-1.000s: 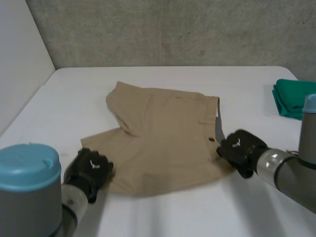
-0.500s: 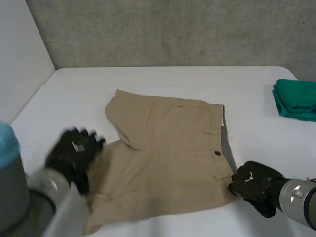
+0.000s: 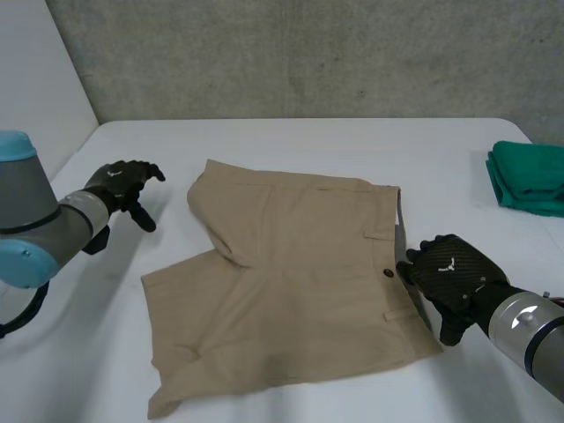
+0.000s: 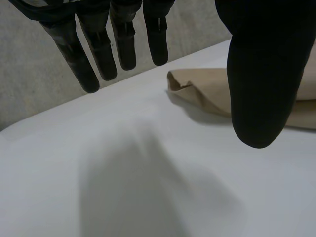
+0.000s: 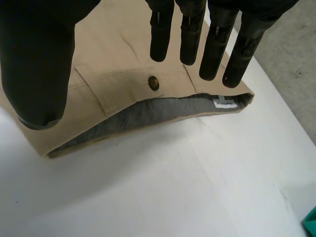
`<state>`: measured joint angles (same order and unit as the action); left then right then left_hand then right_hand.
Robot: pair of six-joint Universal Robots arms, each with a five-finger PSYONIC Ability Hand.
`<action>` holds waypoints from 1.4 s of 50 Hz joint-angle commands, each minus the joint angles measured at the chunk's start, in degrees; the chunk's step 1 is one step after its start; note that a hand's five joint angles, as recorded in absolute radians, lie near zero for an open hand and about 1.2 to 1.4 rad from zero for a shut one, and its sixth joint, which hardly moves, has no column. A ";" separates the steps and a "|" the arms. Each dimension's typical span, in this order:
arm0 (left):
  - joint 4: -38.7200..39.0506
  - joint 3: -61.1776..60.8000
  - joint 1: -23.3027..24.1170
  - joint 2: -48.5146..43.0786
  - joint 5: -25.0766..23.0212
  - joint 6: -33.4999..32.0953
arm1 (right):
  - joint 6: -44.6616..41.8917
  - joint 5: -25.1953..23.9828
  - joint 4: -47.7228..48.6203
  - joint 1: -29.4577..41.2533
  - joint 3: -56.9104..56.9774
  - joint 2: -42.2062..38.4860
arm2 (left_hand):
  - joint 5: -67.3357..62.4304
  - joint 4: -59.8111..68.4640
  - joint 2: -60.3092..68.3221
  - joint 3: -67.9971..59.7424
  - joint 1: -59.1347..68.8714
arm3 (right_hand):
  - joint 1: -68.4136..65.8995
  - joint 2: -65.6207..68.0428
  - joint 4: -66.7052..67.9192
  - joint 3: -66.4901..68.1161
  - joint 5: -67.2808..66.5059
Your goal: Fold the laundry.
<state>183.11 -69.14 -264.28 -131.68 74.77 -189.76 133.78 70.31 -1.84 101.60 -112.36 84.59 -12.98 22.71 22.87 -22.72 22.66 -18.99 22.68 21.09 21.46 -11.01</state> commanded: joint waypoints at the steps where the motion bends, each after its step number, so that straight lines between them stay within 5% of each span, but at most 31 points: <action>1: -0.04 8.32 1.22 -7.45 -0.50 -0.17 | 0.16 -0.26 2.63 0.00 -1.99 0.32 | -8.43 8.70 8.54 -8.69 8.75 | 0.83 -4.52 -2.93 -3.30 2.86; 19: -8.38 25.98 5.79 -19.31 -3.84 0.35 | 0.25 -0.26 2.98 -0.09 -3.22 0.67 | -8.60 8.87 8.71 -8.86 8.92 | 1.00 -4.69 -3.10 -3.47 3.02; 28: -9.09 26.96 8.87 -18.97 -4.28 1.75 | 0.25 -0.09 4.65 -0.09 -3.75 0.67 | -41.69 41.96 41.80 -41.95 42.01 | 1.00 -4.69 -3.10 -3.47 3.02; 39: -5.93 26.34 12.65 -15.80 -4.19 6.86 | 0.25 -0.18 4.74 -0.09 -4.63 0.75 | -51.83 52.10 51.94 -52.09 52.15 | 0.83 -4.52 -2.93 -3.30 2.86; 44: -4.52 26.34 14.76 -15.63 -4.02 6.86 | 0.25 -0.18 4.83 -0.09 -4.98 0.67 | -43.79 44.05 43.90 -44.04 44.10 | 0.83 -4.52 -2.93 -3.30 2.86; 50: -2.15 25.99 16.25 -16.15 -3.58 6.59 | 0.25 -0.18 4.74 -0.09 -5.15 0.75 | -16.03 16.30 16.15 -16.29 16.35 | 0.83 -4.52 -2.93 -3.30 2.86; 65: 1.72 21.16 14.68 -11.24 2.05 5.37 | 0.16 -0.26 4.83 0.00 -5.68 0.67 | -5.24 5.50 5.35 -5.49 5.55 | 0.83 -4.52 -2.93 -3.30 2.86; 70: 1.90 16.95 10.56 -8.86 2.57 1.07 | 0.16 -0.26 4.92 -0.09 -5.86 0.67 | -5.24 5.50 5.35 -5.49 5.55 | 1.00 -4.69 -3.09 -3.47 3.02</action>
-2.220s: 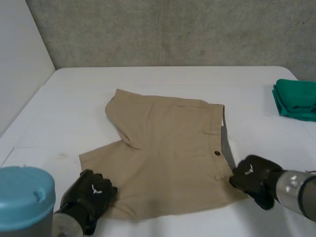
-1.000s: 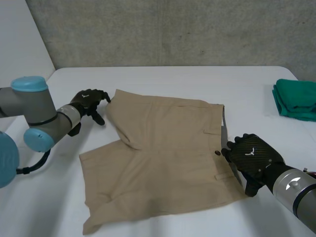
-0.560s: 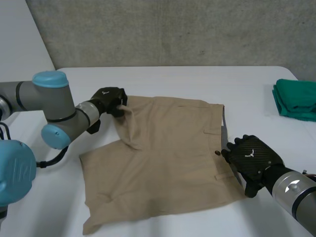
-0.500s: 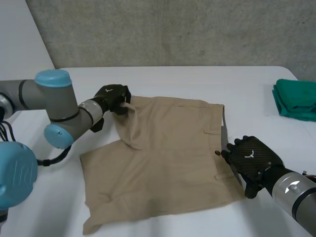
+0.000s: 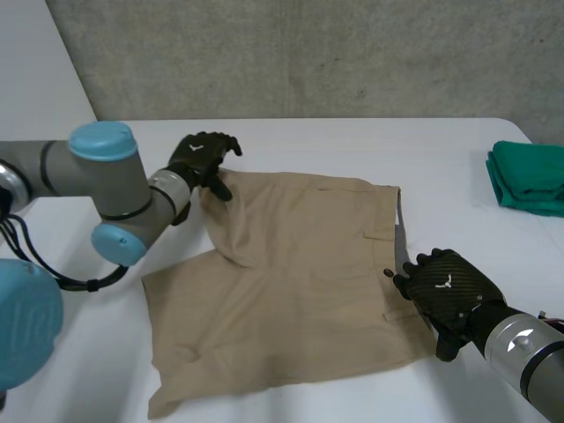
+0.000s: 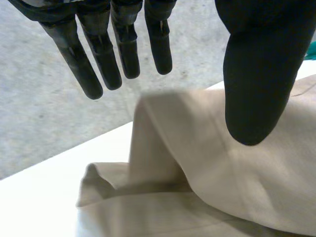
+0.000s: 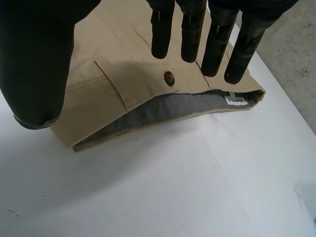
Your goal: Fold the laundry.
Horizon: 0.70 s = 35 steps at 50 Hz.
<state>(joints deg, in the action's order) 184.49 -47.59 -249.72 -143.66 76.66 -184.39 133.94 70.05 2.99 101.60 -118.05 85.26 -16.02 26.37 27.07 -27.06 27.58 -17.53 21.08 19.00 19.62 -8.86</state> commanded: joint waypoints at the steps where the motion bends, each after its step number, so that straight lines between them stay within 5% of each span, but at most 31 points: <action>1: 0.52 -4.88 -4.45 3.21 0.77 -4.92 | 0.00 0.00 0.08 -0.09 -0.25 0.00 | -2.52 2.18 1.48 -1.48 0.97 | -0.46 -3.09 -1.01 -1.64 0.87; 14: -0.27 -6.46 -6.92 2.42 9.47 -12.57 | 0.00 0.00 0.35 0.00 -0.42 0.00 | -16.65 16.31 15.61 -15.61 15.10 | -0.46 -3.09 -1.01 -1.64 0.87; 35: -3.26 -1.64 -4.11 -3.11 -1.07 -10.82 | 0.00 0.00 0.79 -0.09 -0.95 -0.09 | -19.35 19.00 18.30 -18.31 17.79 | -0.29 -3.26 -1.18 -1.80 1.04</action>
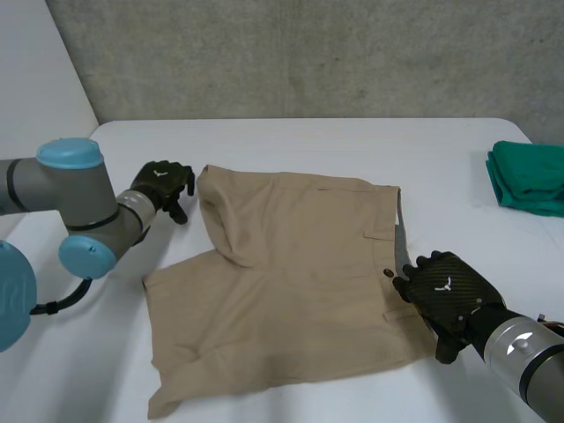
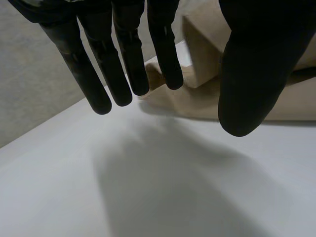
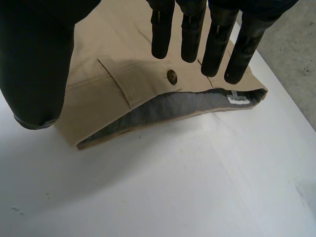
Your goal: Fold the laundry.
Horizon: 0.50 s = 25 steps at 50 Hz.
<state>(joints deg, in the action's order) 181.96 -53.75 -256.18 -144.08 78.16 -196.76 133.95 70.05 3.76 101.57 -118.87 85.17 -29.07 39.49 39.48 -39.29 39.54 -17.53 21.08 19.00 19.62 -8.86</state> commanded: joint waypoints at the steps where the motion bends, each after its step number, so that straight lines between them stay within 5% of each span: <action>1: -1.08 5.14 2.79 -3.04 -3.09 1.99 | 0.00 0.00 0.02 -0.05 -0.14 0.09 | -6.46 6.05 6.06 -6.25 6.00 | -0.29 -3.26 -1.18 -1.80 1.04; 7: -4.51 11.46 5.42 -6.99 -6.70 5.94 | 0.00 0.00 0.02 -0.05 -0.14 0.00 | -6.30 5.88 5.89 -6.09 5.83 | -0.29 -3.26 -1.18 -1.80 1.04; 25: -5.04 14.64 6.84 -9.82 -6.53 6.21 | -0.09 0.00 0.11 -0.05 -0.40 0.09 | -2.26 1.85 1.85 -2.05 1.80 | -0.29 -3.26 -1.18 -1.80 1.04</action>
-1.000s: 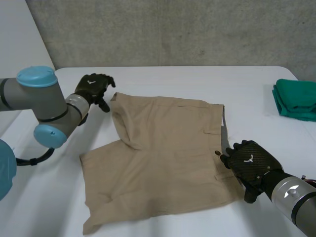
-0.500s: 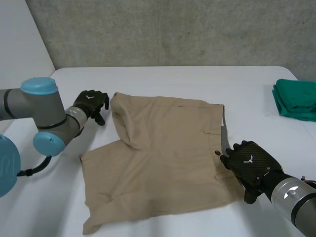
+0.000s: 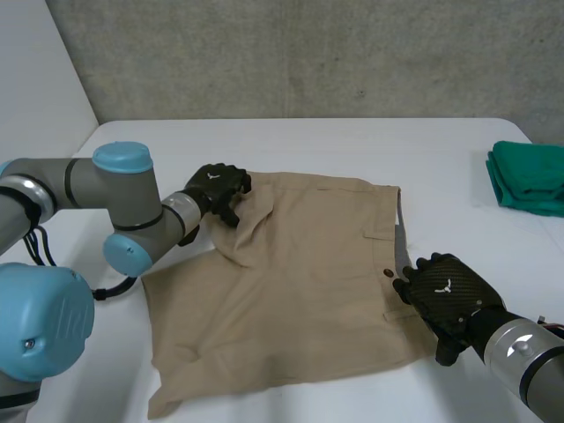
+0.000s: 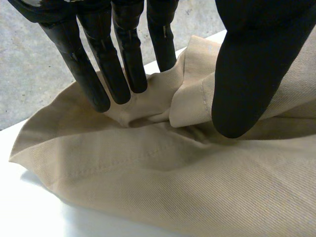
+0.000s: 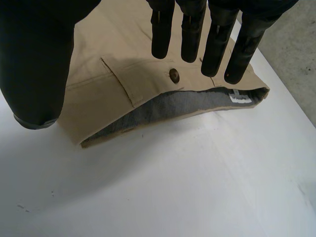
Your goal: Fold the laundry.
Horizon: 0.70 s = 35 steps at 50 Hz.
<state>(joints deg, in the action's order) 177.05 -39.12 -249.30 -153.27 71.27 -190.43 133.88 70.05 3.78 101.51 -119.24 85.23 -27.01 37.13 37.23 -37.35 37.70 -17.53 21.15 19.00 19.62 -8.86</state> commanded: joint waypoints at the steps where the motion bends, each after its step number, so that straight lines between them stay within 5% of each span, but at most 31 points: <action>1: -0.13 0.01 -0.05 -0.71 0.36 -0.12 | -0.02 0.00 0.09 0.00 -0.03 0.02 | -4.82 4.70 4.60 -4.48 4.14 | -0.29 -3.33 -1.18 -1.80 1.04; 13: 0.31 -0.43 0.04 -0.27 6.15 -0.38 | -0.02 -0.53 0.18 -0.09 -0.11 -0.07 | -42.97 42.85 42.76 -42.63 42.29 | -0.29 -3.33 -1.18 -1.80 1.04; 35: 4.88 -10.88 -0.93 13.88 7.57 -0.73 | -0.02 -0.70 0.26 0.09 -0.47 -0.07 | -42.99 42.87 42.77 -42.65 42.30 | -0.29 -3.33 -1.18 -1.80 1.04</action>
<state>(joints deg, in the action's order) 181.11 -48.31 -250.10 -140.65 78.40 -191.00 133.86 69.34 4.05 101.58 -119.67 85.17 -56.43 68.57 68.43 -67.92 61.28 -17.53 21.15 19.00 19.62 -8.86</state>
